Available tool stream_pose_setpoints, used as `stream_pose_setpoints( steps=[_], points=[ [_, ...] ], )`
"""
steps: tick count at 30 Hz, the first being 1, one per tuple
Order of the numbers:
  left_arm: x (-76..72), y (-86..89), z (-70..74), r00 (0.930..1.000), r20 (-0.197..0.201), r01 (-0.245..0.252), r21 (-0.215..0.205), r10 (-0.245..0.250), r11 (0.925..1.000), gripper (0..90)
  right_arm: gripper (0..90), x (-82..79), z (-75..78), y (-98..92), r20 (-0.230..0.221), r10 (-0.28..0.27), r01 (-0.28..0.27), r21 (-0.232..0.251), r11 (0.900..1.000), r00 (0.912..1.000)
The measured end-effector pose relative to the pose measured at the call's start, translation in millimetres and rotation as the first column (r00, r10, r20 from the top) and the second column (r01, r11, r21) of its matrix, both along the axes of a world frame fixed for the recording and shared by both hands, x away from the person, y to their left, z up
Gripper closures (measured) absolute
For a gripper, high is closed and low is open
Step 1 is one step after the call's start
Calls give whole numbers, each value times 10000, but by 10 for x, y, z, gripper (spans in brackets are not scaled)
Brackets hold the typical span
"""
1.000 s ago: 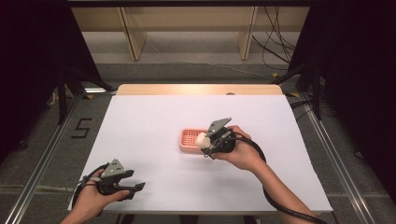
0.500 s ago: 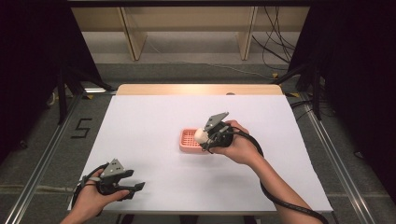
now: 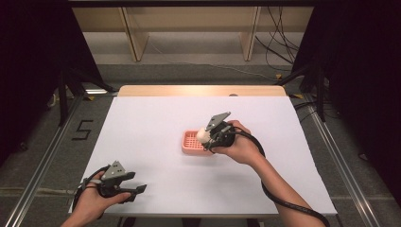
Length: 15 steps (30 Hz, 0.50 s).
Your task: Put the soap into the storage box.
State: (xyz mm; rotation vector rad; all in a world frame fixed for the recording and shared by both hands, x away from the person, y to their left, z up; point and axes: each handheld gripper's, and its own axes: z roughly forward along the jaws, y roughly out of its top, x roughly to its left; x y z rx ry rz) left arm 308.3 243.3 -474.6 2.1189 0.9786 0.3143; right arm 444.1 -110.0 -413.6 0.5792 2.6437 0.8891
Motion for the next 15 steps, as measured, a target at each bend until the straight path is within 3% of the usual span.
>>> stream_pose_setpoints(
  steps=[1,3,5,6,15],
  points=[
    [3,4,2,10000,20,6,82,-6,10000,327,506,11,-7,3,115,-17,17,16,10000,9999],
    [2,3,1,10000,12,6,67,-6,10000,327,506,13,-4,6,-74,23,-23,20,10000,10000],
    [3,3,1,10000,12,9,70,-9,10000,327,506,3,-15,19,-135,-303,303,14,9995,9994],
    [3,4,1,10000,14,8,73,-8,10000,327,506,26,-12,15,-23,-54,54,-4,10000,10000],
    [6,10,9,9998,113,138,107,-140,9998,327,506,55,-19,47,-30,-258,259,34,9997,9997]
  ],
)
